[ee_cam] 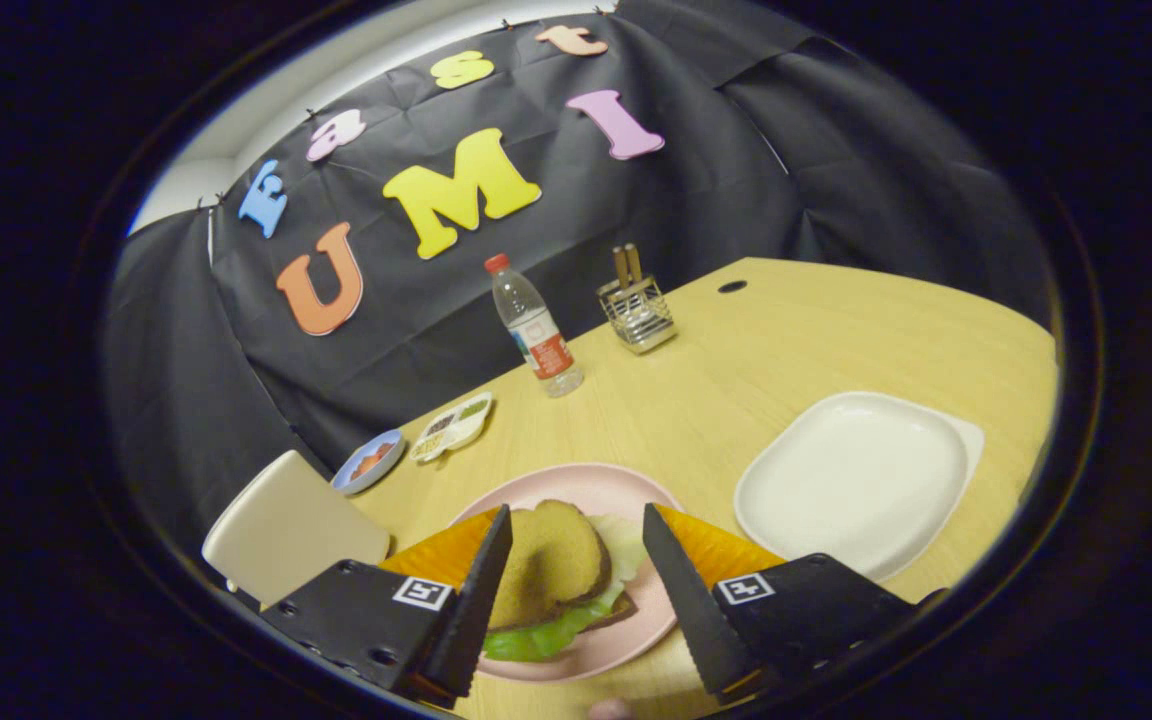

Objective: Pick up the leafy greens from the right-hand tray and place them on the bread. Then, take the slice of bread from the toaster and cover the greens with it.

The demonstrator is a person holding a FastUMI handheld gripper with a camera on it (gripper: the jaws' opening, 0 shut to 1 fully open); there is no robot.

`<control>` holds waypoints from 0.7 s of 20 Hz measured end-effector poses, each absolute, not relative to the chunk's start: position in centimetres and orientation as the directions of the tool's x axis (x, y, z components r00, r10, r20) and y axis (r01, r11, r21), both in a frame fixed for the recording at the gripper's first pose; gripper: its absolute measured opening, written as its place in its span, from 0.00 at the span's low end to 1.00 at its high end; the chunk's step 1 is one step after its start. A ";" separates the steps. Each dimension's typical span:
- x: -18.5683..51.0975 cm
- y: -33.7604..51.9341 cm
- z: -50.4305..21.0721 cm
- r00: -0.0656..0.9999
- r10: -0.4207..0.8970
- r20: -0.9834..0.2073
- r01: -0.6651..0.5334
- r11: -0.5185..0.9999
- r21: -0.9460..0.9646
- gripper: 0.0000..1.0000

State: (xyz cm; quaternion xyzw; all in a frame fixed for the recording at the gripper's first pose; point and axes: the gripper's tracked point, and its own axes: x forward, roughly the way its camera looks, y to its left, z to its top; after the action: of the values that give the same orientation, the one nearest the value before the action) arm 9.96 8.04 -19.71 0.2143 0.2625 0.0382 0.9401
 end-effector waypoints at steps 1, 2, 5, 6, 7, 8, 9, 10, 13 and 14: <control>10.1 7.3 -18.4 0.882 0.149 -0.447 0.038 0.923 0.383 0.85; 10.1 6.8 -16.8 0.904 0.117 -0.412 0.032 0.941 0.336 0.89; 9.4 6.1 -11.7 0.957 0.055 -0.286 0.008 0.976 0.216 0.95; 8.9 5.9 -10.2 0.968 0.038 -0.249 0.006 0.984 0.176 0.95; 8.5 5.8 -8.5 0.977 0.025 -0.214 0.004 0.991 0.132 0.96; 7.9 5.5 -6.9 0.984 0.006 -0.176 0.009 0.996 0.085 0.95; 7.4 5.1 -5.0 0.991 -0.014 -0.135 0.021 0.999 0.046 0.95; 6.6 5.0 -3.3 0.995 -0.025 -0.098 0.027 0.999 0.025 0.95; 4.6 5.9 0.1 1.000 -0.017 -0.021 0.017 1.000 0.013 0.95; 3.8 6.2 0.9 1.000 -0.009 -0.006 0.009 1.000 0.014 0.95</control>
State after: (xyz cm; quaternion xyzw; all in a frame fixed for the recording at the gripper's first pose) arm 3.84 6.20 0.90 0.0069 0.0029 -0.0046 1.0000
